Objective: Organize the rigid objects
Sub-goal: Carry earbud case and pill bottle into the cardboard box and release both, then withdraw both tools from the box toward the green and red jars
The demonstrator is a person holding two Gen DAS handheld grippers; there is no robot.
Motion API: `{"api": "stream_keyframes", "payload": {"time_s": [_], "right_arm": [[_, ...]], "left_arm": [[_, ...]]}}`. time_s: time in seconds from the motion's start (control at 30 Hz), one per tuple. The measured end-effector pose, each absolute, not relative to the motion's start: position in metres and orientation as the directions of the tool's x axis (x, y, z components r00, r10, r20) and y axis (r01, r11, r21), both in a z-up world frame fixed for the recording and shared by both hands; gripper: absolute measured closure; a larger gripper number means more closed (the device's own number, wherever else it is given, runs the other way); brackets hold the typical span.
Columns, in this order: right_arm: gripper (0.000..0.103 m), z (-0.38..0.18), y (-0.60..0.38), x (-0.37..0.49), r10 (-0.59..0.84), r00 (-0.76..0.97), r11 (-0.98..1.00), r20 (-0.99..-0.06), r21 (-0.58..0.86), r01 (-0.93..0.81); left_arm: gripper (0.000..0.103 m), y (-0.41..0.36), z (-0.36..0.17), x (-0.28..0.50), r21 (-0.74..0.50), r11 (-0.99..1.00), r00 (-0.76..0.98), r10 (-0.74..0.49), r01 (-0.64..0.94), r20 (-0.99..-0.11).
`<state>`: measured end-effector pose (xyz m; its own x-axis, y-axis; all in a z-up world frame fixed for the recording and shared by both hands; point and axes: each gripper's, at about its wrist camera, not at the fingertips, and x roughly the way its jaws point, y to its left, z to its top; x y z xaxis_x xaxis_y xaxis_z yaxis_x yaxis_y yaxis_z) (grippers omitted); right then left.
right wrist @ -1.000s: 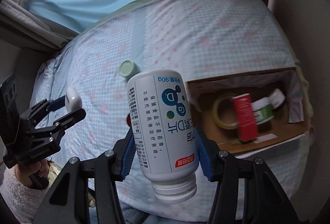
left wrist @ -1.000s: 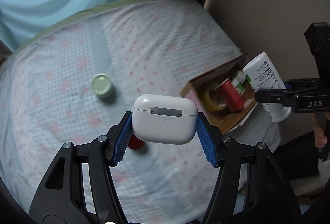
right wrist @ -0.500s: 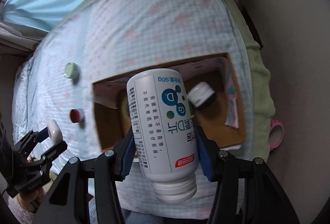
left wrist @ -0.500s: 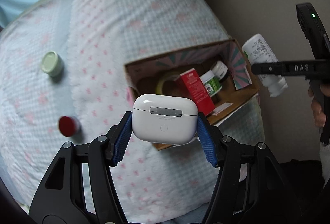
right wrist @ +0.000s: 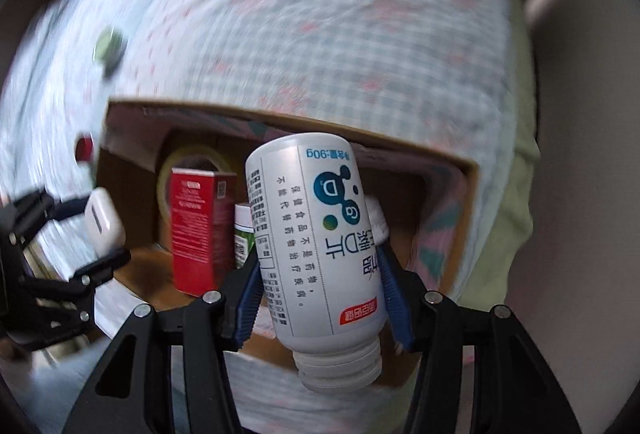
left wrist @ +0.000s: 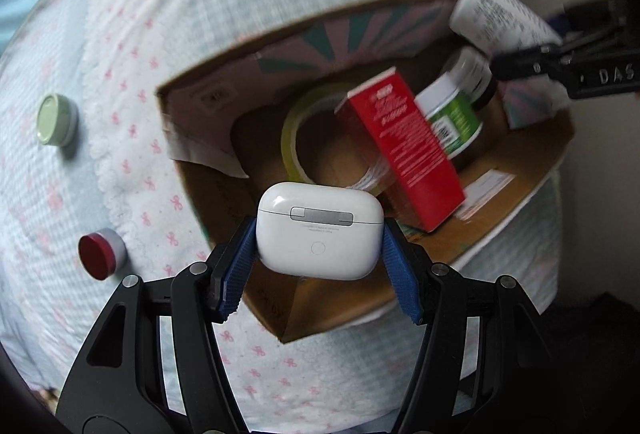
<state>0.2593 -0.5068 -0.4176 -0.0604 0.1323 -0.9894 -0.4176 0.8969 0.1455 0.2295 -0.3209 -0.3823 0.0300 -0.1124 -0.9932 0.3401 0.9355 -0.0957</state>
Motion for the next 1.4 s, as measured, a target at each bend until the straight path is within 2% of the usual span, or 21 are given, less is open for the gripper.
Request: {"api": "stream_keyframes", "payload": {"time_s": [0.17,0.27,0.3,0.33,0.37,0.4,0.47,0.87,1.2,1.4], "right_arm": [[0.053,-0.438,-0.485,0.259,0.101,-0.106,0.831,-0.989,0.143,-0.538],[0.052,-0.442,-0.480,0.260,0.090,-0.126,0.815,-0.988,0.146,-0.561],[0.049,-0.442,-0.480,0.261,0.084,-0.150,0.830,-0.985,0.152,-0.536],[0.034,-0.440,-0.481,0.263,0.091,-0.151,0.834,-0.984,0.158,-0.529],[0.021,-0.435,-0.484,0.265,0.108,-0.137,0.839,-0.985,0.164,-0.519],[0.000,-0.430,-0.487,0.266,0.121,-0.114,0.845,-0.986,0.163,-0.510],[0.000,-0.421,-0.497,0.268,0.134,-0.086,0.862,-0.987,0.159,-0.481],[0.000,-0.400,-0.524,0.260,0.167,-0.034,0.935,-0.985,0.169,-0.313],[0.000,-0.368,-0.513,0.251,0.135,-0.014,0.939,-0.991,0.132,-0.317],[0.000,-0.340,-0.507,0.239,0.160,0.027,0.949,-0.987,0.146,-0.278]], "left_arm": [[0.045,-0.324,-0.402,0.228,-0.077,0.930,-0.003,-0.081,0.359,-0.997],[0.045,-0.329,-0.408,0.227,-0.043,0.923,0.000,-0.047,0.383,-0.999],[0.044,-0.332,-0.410,0.226,-0.013,0.916,0.010,-0.018,0.402,-1.000],[0.041,-0.336,-0.411,0.224,0.016,0.907,0.016,0.010,0.421,-1.000],[0.032,-0.339,-0.409,0.223,0.021,0.901,0.024,0.011,0.434,-1.000],[0.002,-0.341,-0.406,0.220,0.009,0.897,0.034,-0.006,0.443,-0.999],[0.000,-0.342,-0.395,0.216,-0.024,0.895,0.050,-0.051,0.446,-0.997],[0.000,-0.310,-0.369,0.208,-0.021,0.930,0.097,-0.061,0.366,-0.993],[0.000,-0.288,-0.339,0.204,-0.052,0.952,0.158,-0.104,0.301,-0.982],[0.000,-0.271,-0.315,0.195,-0.021,0.958,0.212,-0.085,0.285,-0.974]]}}
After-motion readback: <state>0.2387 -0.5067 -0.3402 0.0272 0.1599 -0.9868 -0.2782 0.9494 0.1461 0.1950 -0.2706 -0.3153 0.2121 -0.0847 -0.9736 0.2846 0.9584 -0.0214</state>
